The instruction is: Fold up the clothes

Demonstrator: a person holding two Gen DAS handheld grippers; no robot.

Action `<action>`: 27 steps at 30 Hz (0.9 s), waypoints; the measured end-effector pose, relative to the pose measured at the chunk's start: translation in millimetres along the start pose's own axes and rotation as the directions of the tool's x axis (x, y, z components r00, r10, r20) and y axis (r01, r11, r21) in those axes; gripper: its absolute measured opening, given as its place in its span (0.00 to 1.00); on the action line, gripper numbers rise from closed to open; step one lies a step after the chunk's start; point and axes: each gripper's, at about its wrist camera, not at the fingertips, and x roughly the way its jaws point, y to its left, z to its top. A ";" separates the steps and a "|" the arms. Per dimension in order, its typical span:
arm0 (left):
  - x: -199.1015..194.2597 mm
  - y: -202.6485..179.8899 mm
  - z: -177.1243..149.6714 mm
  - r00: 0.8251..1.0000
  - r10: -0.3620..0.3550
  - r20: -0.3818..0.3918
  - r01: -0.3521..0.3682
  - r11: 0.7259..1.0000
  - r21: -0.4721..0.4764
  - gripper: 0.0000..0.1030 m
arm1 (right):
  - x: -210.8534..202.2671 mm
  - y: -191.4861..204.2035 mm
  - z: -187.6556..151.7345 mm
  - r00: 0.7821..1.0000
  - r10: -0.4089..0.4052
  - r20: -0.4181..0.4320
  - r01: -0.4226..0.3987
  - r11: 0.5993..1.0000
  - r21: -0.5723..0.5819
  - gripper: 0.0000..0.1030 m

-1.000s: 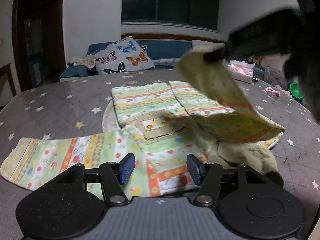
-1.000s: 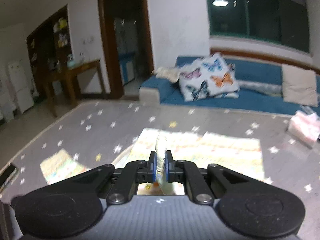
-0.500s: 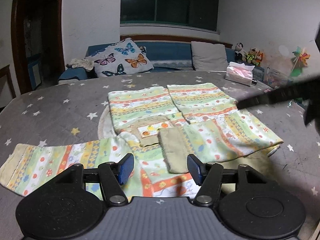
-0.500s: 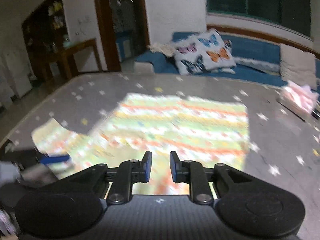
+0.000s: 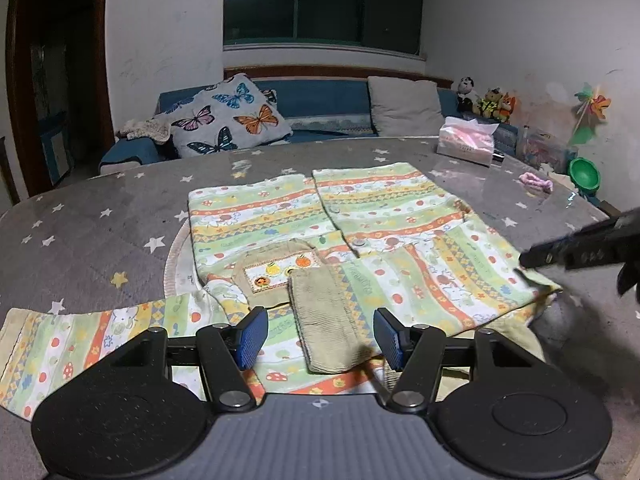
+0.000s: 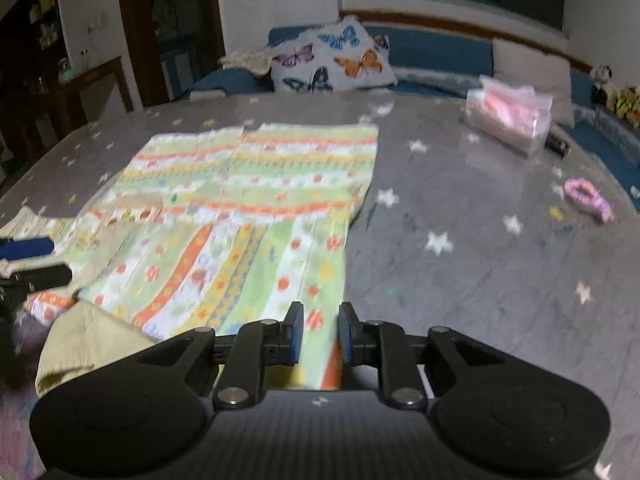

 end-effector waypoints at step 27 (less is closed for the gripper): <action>34.0 -1.7 9.9 0.999 0.038 -0.032 -0.037 0.999 0.017 0.57 | 58.0 2.1 33.5 1.000 0.006 0.028 -0.007 0.999 0.042 0.14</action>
